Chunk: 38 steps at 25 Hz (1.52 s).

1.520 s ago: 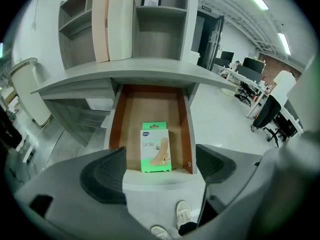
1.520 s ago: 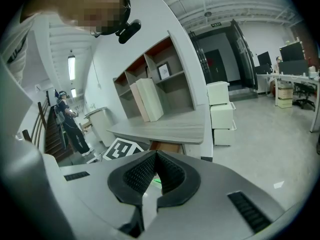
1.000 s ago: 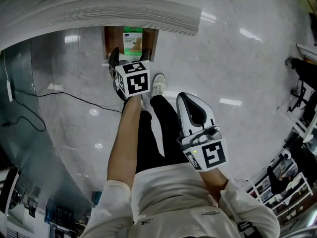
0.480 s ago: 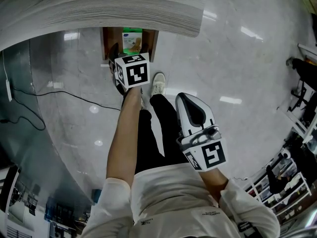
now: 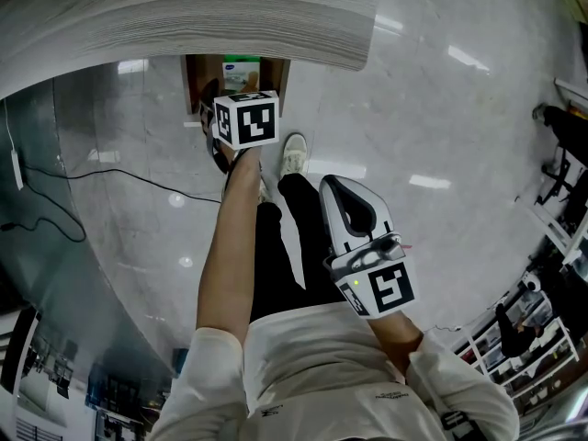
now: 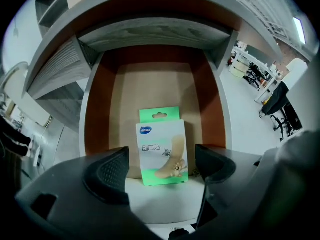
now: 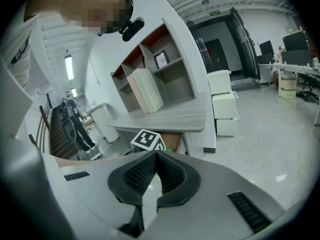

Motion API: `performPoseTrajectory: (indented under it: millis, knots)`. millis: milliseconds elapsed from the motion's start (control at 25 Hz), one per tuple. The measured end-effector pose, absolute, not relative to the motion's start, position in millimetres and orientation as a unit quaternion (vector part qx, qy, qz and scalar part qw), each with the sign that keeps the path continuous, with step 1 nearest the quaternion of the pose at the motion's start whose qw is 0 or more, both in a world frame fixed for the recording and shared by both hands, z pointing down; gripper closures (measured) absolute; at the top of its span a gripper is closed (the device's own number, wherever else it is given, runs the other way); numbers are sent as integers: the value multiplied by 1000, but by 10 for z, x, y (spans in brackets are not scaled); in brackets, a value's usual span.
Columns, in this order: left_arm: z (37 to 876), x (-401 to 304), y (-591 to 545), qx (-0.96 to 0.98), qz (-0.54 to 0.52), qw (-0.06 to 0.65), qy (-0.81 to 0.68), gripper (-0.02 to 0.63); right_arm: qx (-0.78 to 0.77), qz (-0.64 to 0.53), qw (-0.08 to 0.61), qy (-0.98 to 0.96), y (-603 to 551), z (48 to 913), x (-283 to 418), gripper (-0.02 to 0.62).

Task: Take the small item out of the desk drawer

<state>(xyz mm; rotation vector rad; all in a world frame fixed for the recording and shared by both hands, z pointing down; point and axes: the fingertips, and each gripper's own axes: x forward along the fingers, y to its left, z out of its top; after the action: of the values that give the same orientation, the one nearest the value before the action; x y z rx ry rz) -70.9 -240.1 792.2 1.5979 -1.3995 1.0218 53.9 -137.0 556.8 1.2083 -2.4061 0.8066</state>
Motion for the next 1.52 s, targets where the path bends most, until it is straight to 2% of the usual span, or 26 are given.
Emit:
performPoseTrajectory:
  millis: [320, 840, 1160, 1520]
  knots:
    - [8032, -695, -2462, 612, 405, 415, -537, 178, 416, 287, 167, -846, -1355, 5596, 511, 563]
    - [8136, -631, -2553, 612, 401, 425, -532, 179, 418, 293, 167, -844, -1353, 5631, 541, 563]
    - [8102, -607, -2551, 620, 396, 425, -527, 244, 416, 286, 175, -845, -1352, 5615, 511, 563]
    - [8054, -630, -2549, 626, 377, 427, -533, 249, 422, 285, 174, -843, -1304, 5628, 542, 563]
